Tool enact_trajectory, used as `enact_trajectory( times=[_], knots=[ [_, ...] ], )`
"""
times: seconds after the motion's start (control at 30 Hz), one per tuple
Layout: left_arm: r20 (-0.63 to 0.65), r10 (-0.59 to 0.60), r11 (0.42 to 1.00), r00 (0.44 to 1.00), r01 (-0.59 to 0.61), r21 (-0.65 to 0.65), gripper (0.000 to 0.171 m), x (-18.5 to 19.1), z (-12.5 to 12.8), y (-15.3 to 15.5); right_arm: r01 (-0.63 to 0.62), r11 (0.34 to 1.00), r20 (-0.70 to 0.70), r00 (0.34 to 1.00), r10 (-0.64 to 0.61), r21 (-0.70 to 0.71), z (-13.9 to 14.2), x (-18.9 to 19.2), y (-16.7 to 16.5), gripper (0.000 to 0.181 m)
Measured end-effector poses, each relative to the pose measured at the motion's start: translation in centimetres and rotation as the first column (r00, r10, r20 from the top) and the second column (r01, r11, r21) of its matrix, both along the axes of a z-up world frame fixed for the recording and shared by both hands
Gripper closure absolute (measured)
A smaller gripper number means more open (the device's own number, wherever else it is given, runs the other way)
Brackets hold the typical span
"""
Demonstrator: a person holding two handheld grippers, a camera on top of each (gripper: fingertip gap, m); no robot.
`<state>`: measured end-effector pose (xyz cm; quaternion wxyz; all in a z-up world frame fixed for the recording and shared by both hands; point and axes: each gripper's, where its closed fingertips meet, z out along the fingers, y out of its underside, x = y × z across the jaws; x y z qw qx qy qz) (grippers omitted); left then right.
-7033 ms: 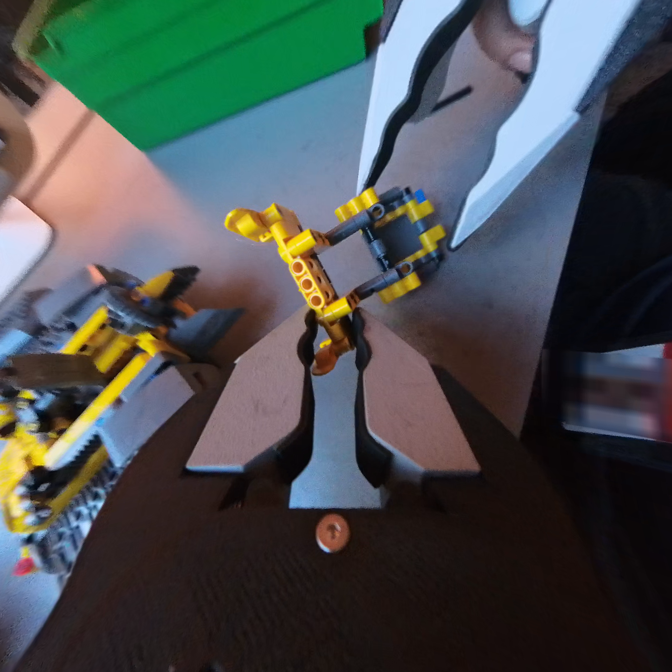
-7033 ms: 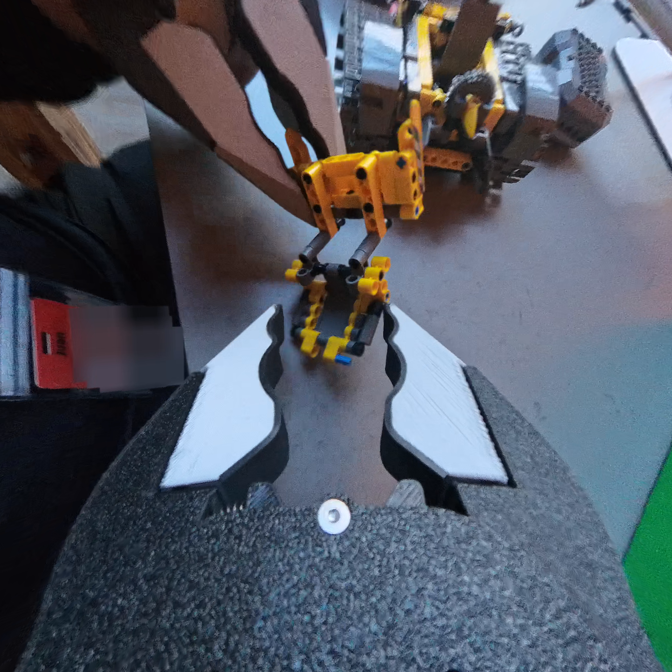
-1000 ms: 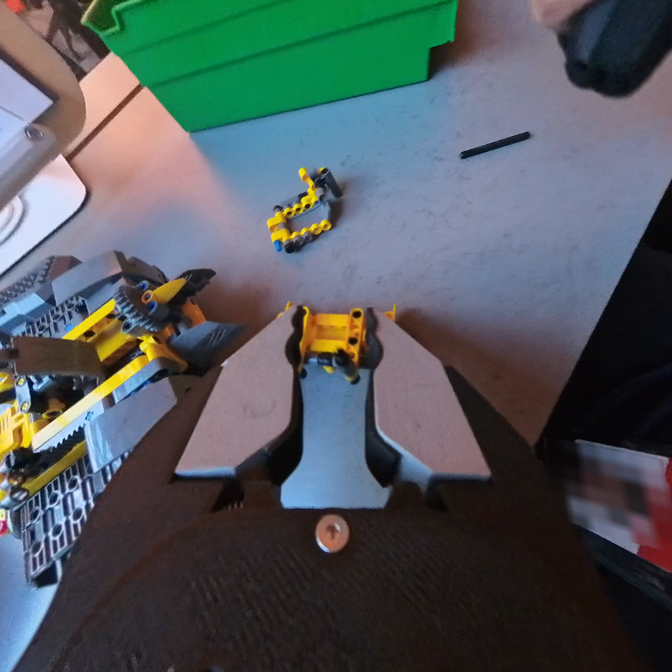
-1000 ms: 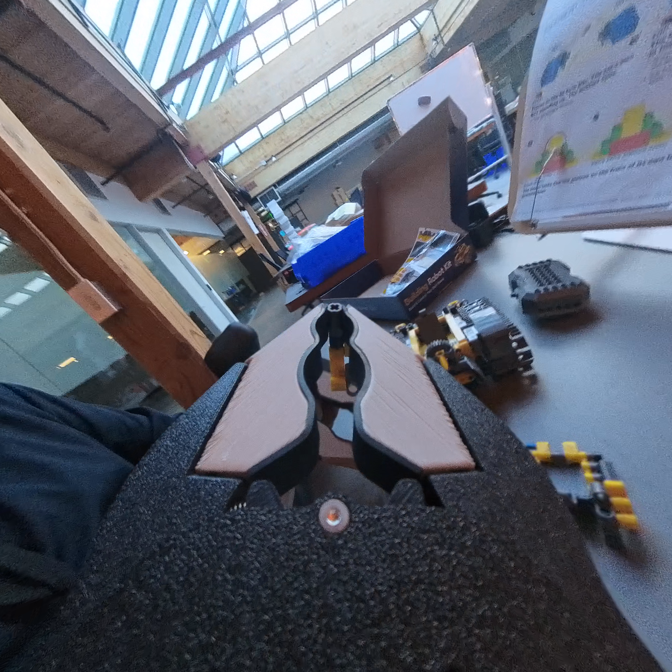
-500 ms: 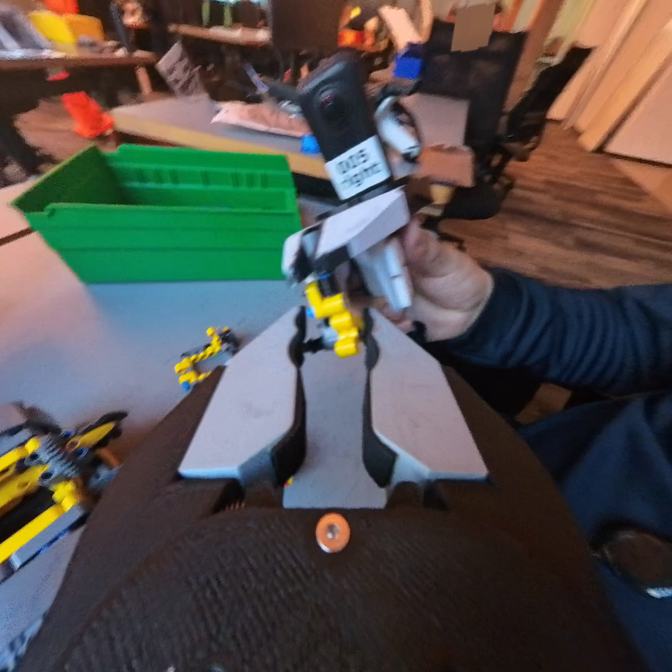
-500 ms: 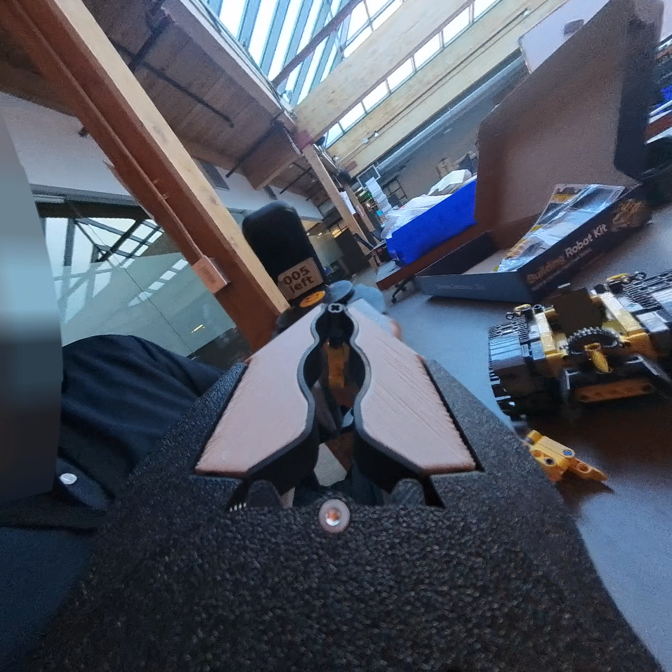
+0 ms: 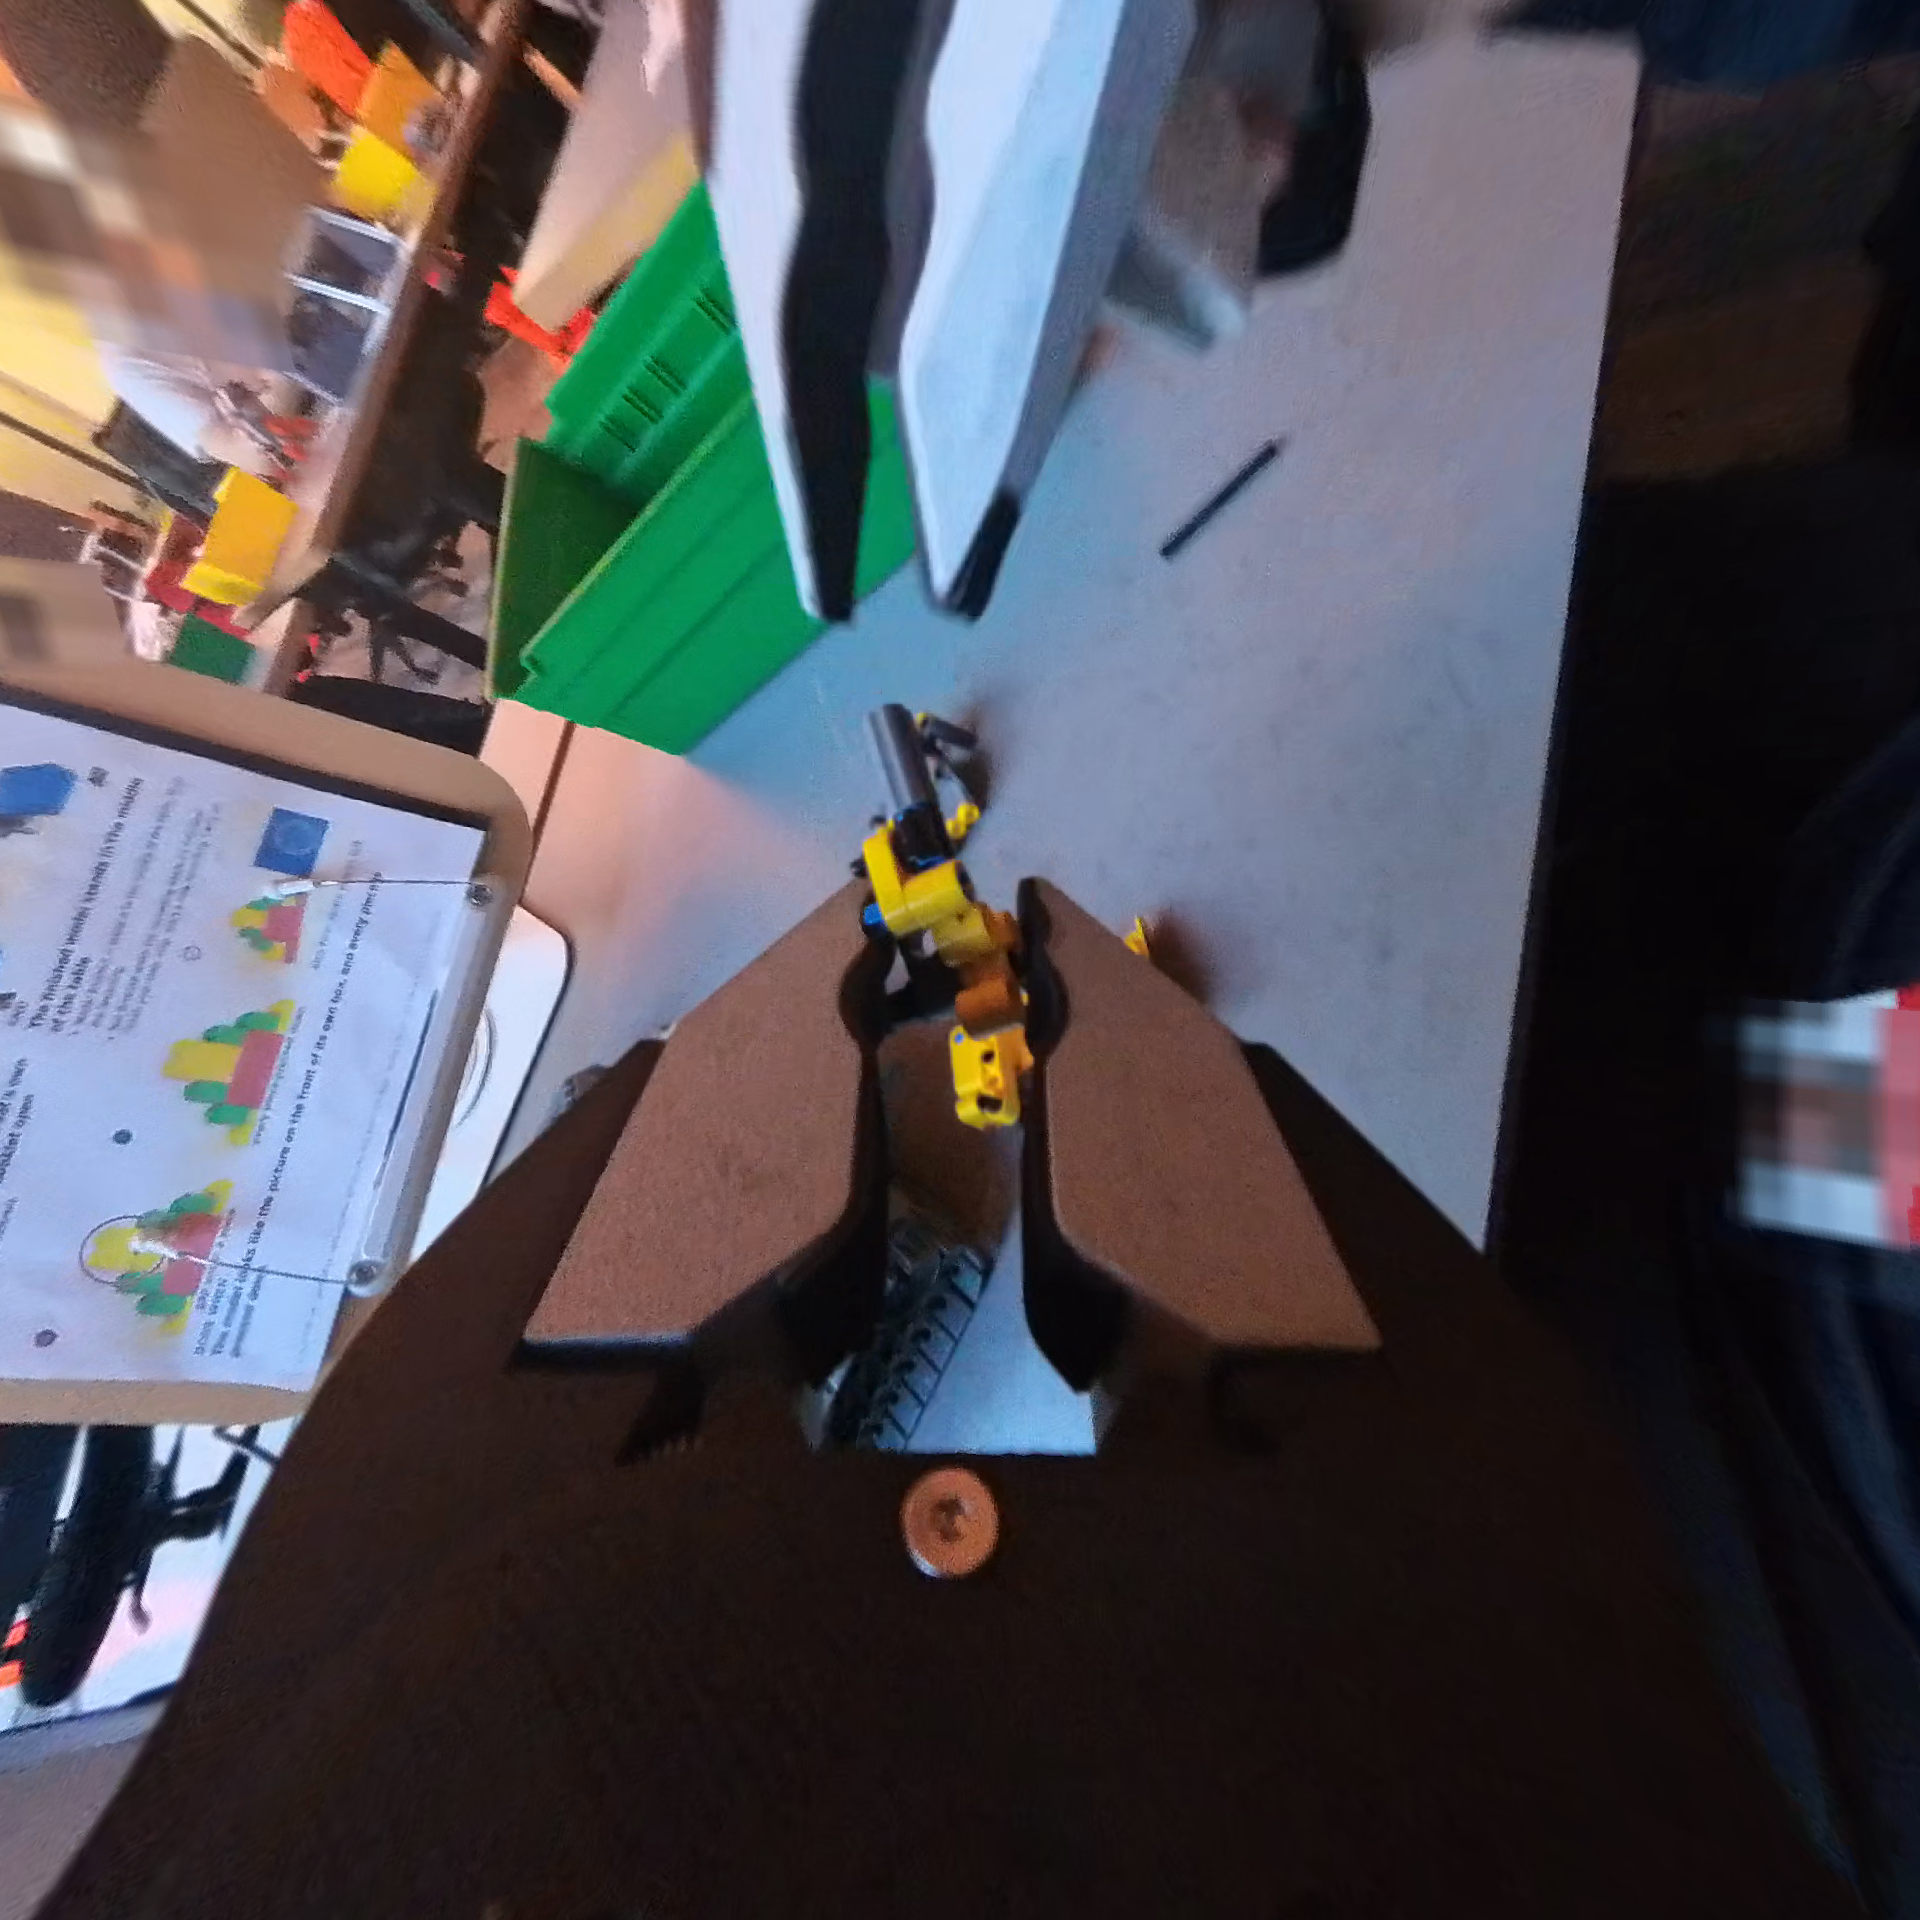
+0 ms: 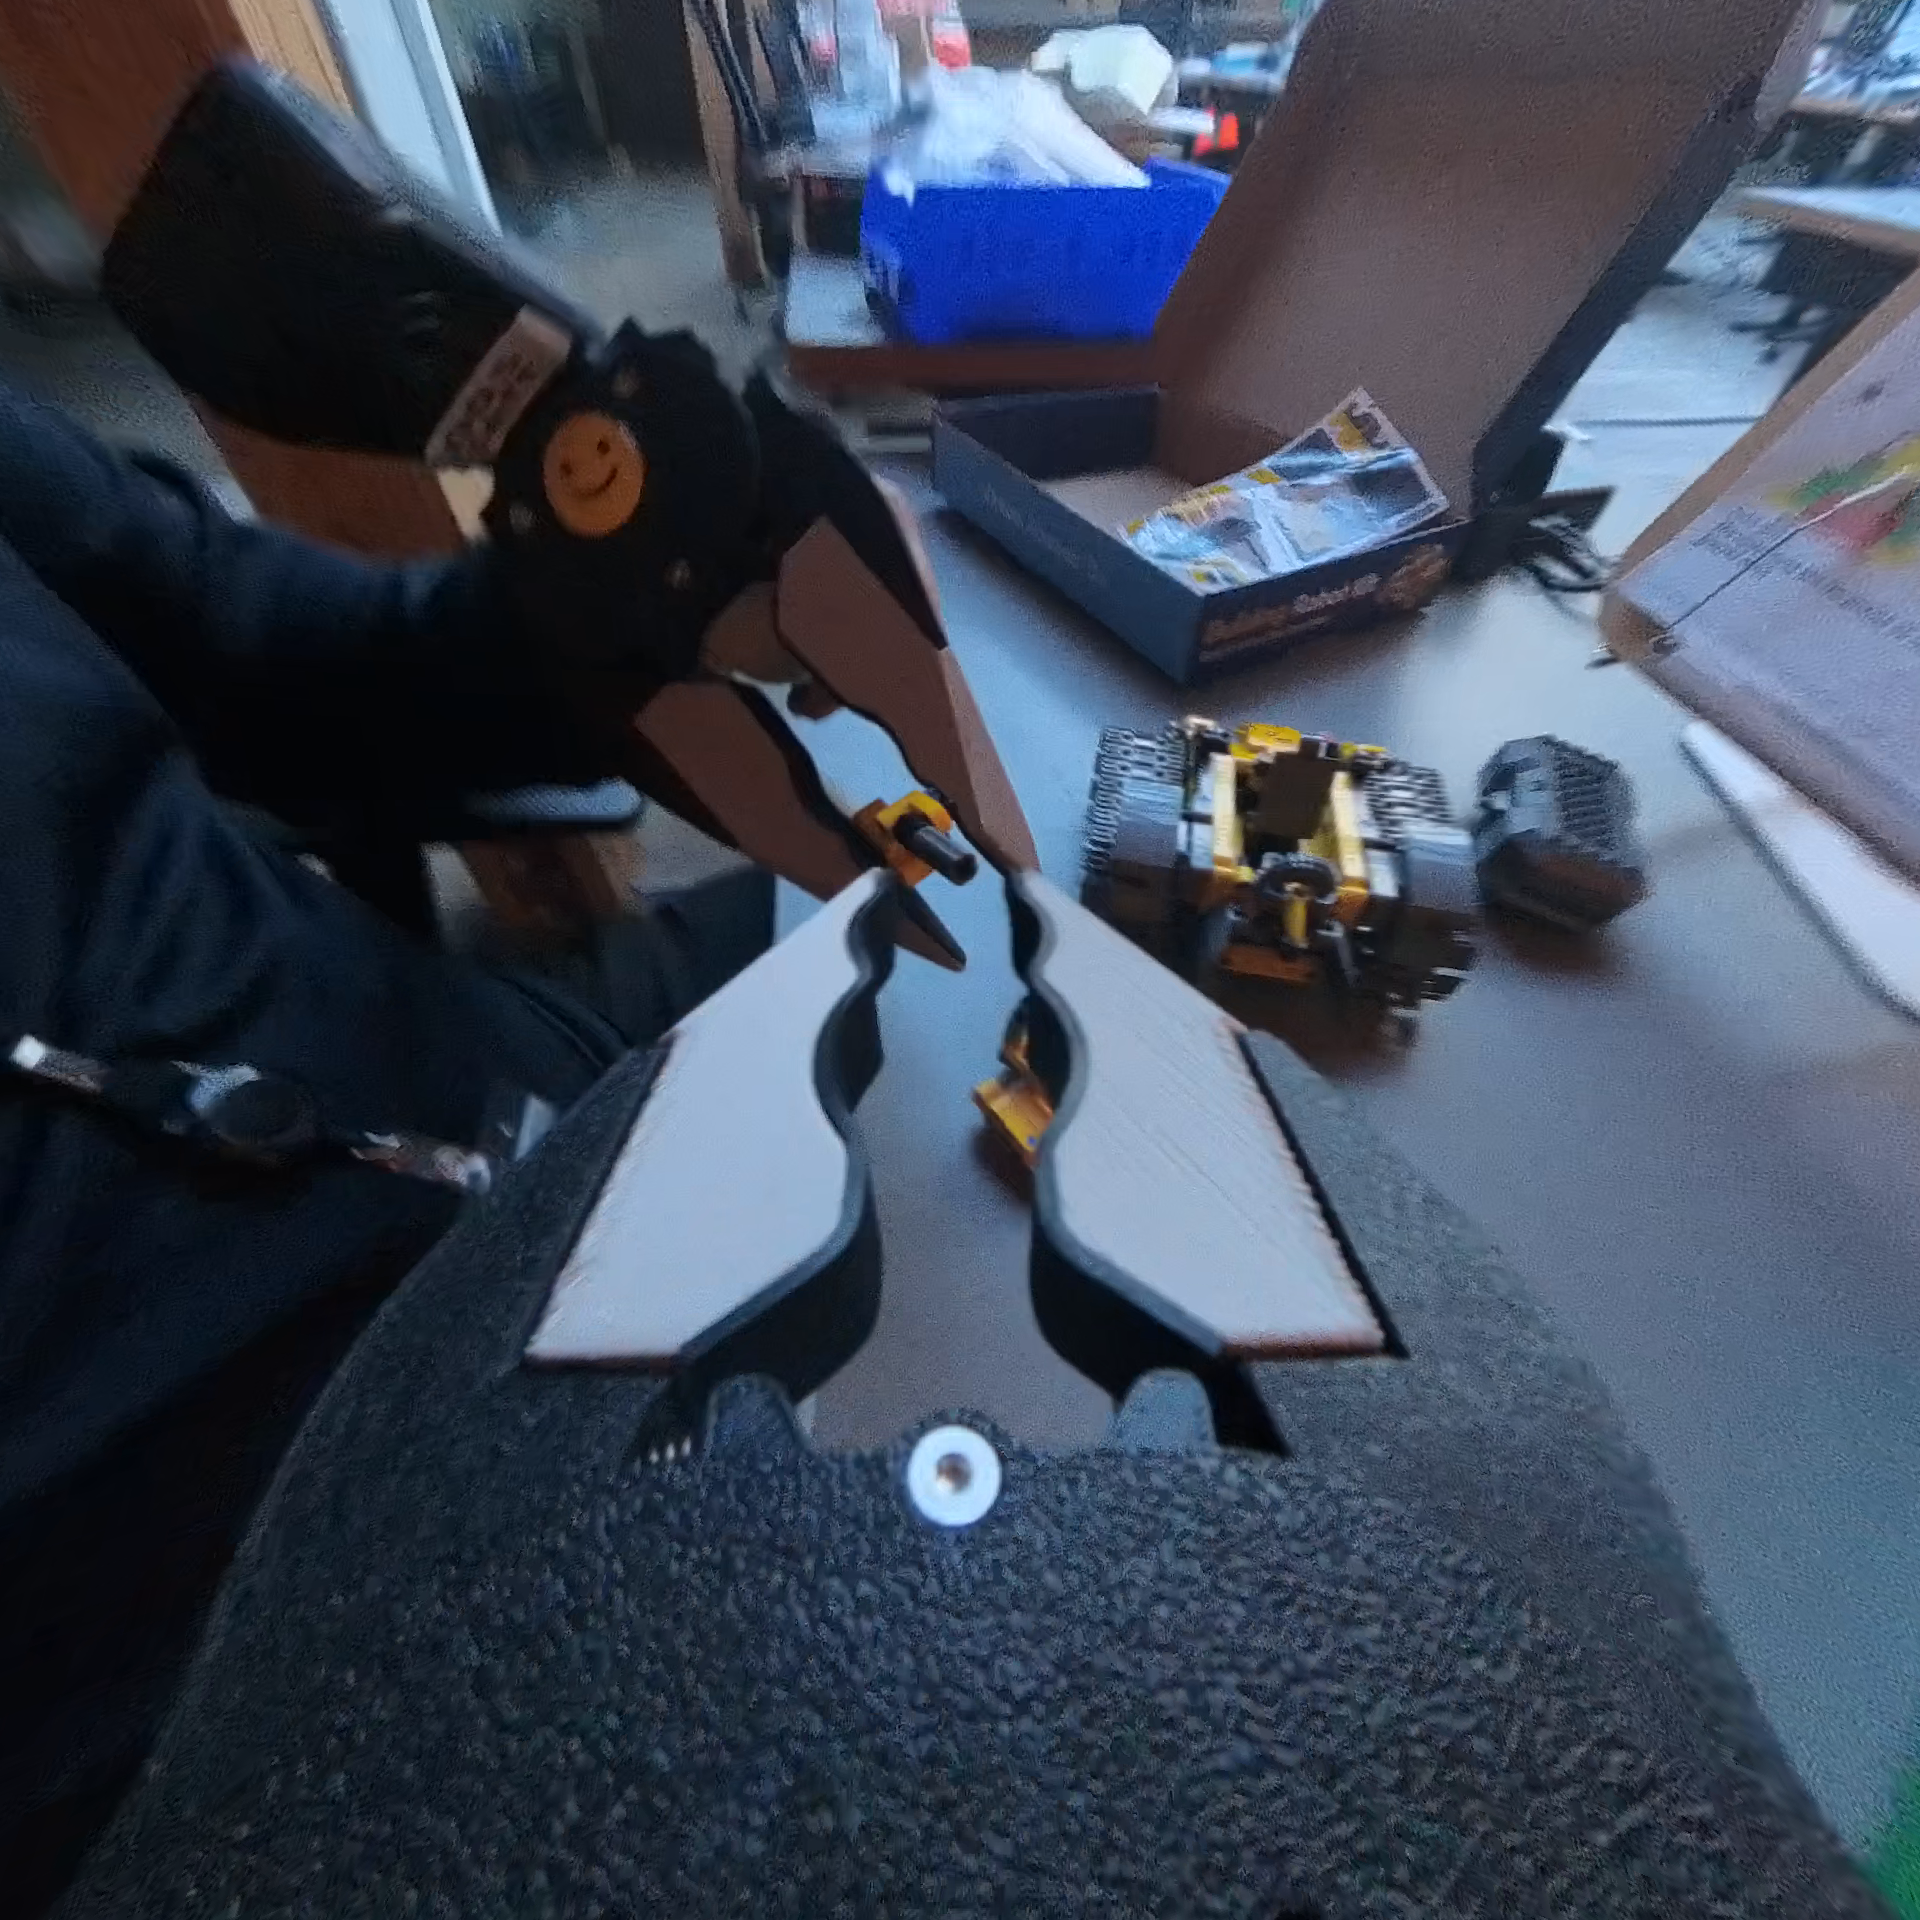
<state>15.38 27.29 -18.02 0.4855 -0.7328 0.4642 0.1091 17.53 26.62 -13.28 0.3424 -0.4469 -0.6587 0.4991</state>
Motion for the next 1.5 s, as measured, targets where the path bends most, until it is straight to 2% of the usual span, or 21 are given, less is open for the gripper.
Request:
enact_trajectory(
  times=[0.1,0.17,0.2,0.27,0.3,0.37,0.47,0.57,0.63,0.7,0.77,0.83,0.9,0.97,1.07,1.27,1.37,1.43,1.47,1.5],
  knots=[
    [-0.047,-0.034,0.997,0.998,0.031,-0.073,0.150,-0.1,-1.8,-0.5,0.001,0.964,0.064,0.998,-0.019,0.265,-1.1,0.5,-1.0,0.148],
    [-0.051,-0.071,0.991,0.996,0.064,-0.116,0.150,0.3,-2.7,-1.0,0.000,0.893,0.102,0.994,-0.051,0.450,-2.7,0.2,-1.4,0.148],
    [-0.051,-0.084,0.988,0.995,0.077,-0.135,0.150,0.6,-3.0,-1.2,0.010,0.847,0.103,0.992,-0.076,0.531,-3.4,-0.1,-1.4,0.151],
    [-0.057,-0.087,0.984,0.995,0.077,-0.159,0.151,0.9,-3.4,-1.4,0.033,0.763,0.083,0.990,-0.113,0.646,-4.1,-0.7,-1.3,0.172],
    [-0.075,-0.079,0.985,0.994,0.066,-0.162,0.150,0.7,-3.6,-1.3,0.020,0.750,0.092,0.990,-0.108,0.662,-4.6,-0.9,-1.6,0.174],
    [-0.062,-0.093,0.981,0.994,0.080,-0.179,0.150,0.9,-3.9,-1.5,-0.012,0.747,0.135,0.985,-0.104,0.664,-5.5,-1.0,-1.9,0.167],
    [-0.017,-0.103,0.977,0.995,0.098,-0.191,0.150,1.3,-4.0,-1.5,-0.008,0.735,0.148,0.981,-0.125,0.678,-6.1,-1.2,-1.4,0.167],
    [0.018,-0.089,0.977,0.996,0.090,-0.194,0.150,1.2,-3.9,-1.3,0.030,0.707,0.123,0.979,-0.164,0.707,-5.9,-1.5,-0.8,0.174],
    [0.081,-0.051,0.975,0.995,0.067,-0.210,0.149,1.1,-3.7,-1.1,0.056,0.699,0.100,0.979,-0.180,0.713,-5.6,-1.8,-0.6,0.174],
    [0.190,-0.008,0.964,0.982,0.057,-0.259,0.139,1.3,-3.3,-1.0,0.076,0.694,0.069,0.982,-0.178,0.716,-5.5,-2.0,-0.7,0.177],
    [0.295,0.019,0.965,0.955,0.060,-0.256,0.144,1.6,-2.3,-0.7,0.107,0.660,0.032,0.980,-0.194,0.744,-5.5,-2.2,-0.2,0.177],
    [0.340,0.027,0.966,0.940,0.063,-0.249,0.147,1.5,-1.7,-0.5,0.133,0.637,0.000,0.979,-0.204,0.759,-5.6,-2.3,0.0,0.177],
    [0.337,0.029,0.969,0.941,0.057,-0.242,0.149,1.4,-1.6,-0.5,0.148,0.638,-0.022,0.979,-0.201,0.755,-5.5,-2.4,0.0,0.177],
    [0.289,0.023,0.977,0.957,0.040,-0.211,0.157,1.1,-1.7,-0.4,0.157,0.624,-0.033,0.978,-0.205,0.765,-5.5,-2.5,0.1,0.176],
    [0.215,0.055,0.985,0.975,-0.017,-0.172,0.158,0.5,-2.0,0.1,0.173,0.603,-0.040,0.973,-0.227,0.779,-6.0,-2.9,0.6,0.176],
    [0.184,0.109,0.982,0.977,-0.077,-0.173,0.158,-0.3,-2.3,0.5,0.227,0.459,-0.102,0.955,-0.280,0.859,-6.4,-3.7,1.4,0.176],
    [0.112,0.194,0.978,0.975,-0.182,-0.105,0.158,-1.7,-1.7,1.3,0.363,0.492,-0.181,0.908,-0.379,0.791,-6.0,-4.6,2.4,0.176],
    [0.043,0.220,0.975,0.974,-0.219,-0.029,0.159,-2.1,-1.5,1.6,0.399,0.461,-0.200,0.885,-0.421,0.793,-6.2,-4.9,3.0,0.177],
    [0.049,0.212,0.975,0.976,-0.215,0.064,0.158,-2.0,0.3,1.3,0.415,0.391,-0.151,0.820,-0.552,0.821,-7.2,-3.9,5.9,0.177],
    [0.079,0.200,0.966,0.977,-0.210,0.152,0.159,-1.9,3.1,0.6,0.404,0.365,-0.063,0.739,-0.671,0.839,-9.3,-2.2,9.5,0.177]
  ],
)
